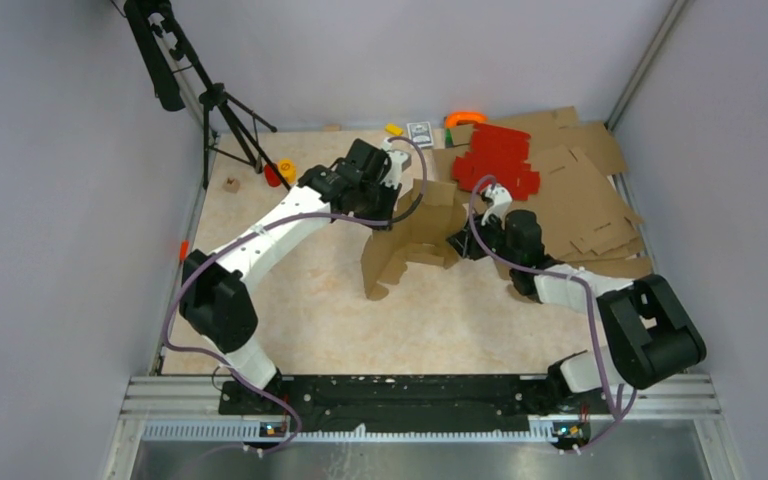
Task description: Fold the paper box
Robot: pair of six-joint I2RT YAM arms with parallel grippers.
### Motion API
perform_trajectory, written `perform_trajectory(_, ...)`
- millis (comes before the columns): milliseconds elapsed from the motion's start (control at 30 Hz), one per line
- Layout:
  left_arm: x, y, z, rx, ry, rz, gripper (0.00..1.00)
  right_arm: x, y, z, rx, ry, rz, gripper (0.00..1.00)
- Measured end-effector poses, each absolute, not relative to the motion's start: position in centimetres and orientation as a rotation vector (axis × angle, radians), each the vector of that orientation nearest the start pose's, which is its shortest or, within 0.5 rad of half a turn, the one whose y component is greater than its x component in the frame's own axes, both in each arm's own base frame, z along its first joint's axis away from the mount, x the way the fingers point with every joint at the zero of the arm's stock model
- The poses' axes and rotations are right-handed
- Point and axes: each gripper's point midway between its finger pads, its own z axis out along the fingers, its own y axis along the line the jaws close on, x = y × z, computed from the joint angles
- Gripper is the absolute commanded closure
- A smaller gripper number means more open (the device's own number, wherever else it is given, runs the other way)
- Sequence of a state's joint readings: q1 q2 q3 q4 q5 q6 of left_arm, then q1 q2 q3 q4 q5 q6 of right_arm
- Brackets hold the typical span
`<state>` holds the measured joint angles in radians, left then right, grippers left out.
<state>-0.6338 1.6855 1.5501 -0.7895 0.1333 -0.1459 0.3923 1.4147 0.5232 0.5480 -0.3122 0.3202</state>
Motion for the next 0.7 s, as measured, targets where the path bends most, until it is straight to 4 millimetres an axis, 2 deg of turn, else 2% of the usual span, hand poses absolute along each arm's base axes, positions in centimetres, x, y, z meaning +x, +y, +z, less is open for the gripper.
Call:
perform_trajectory(67, 32.0, -26.9, 17.9, 0.647, 2.462, -0.514, 0.99, 33.1, 21.3, 10.4, -0.301, 1.959, 0.772, 0.63)
perform_trajectory(133, 32.0, -26.9, 17.9, 0.637, 2.460, -0.540, 0.98, 32.8, 21.5, 10.4, -0.308, 1.966, 0.765, 0.52)
perform_trajectory(167, 31.9, -27.0, 17.9, 0.640, 2.458, -0.555, 0.98, 32.6, 21.6, 10.2, -0.310, 1.973, 0.762, 0.50)
perform_trajectory(333, 31.5, -27.8, 17.8, 0.672, 2.447, -0.622, 0.97, 32.4, 21.9, 9.3, -0.328, 1.996, 0.730, 0.49)
perform_trajectory(533, 31.2, -28.0, 17.9, 0.689, 2.445, -0.644, 0.96, 32.4, 21.2, 6.2, -0.309, 2.088, 0.666, 0.45)
perform_trajectory(667, 31.1, -28.1, 17.9, 0.691, 2.446, -0.651, 0.96, 32.2, 21.2, 5.7, -0.315, 2.104, 0.636, 0.43)
perform_trajectory(700, 31.1, -28.1, 17.9, 0.691, 2.446, -0.651, 0.96, 32.2, 21.2, 5.7, -0.316, 2.105, 0.631, 0.39)
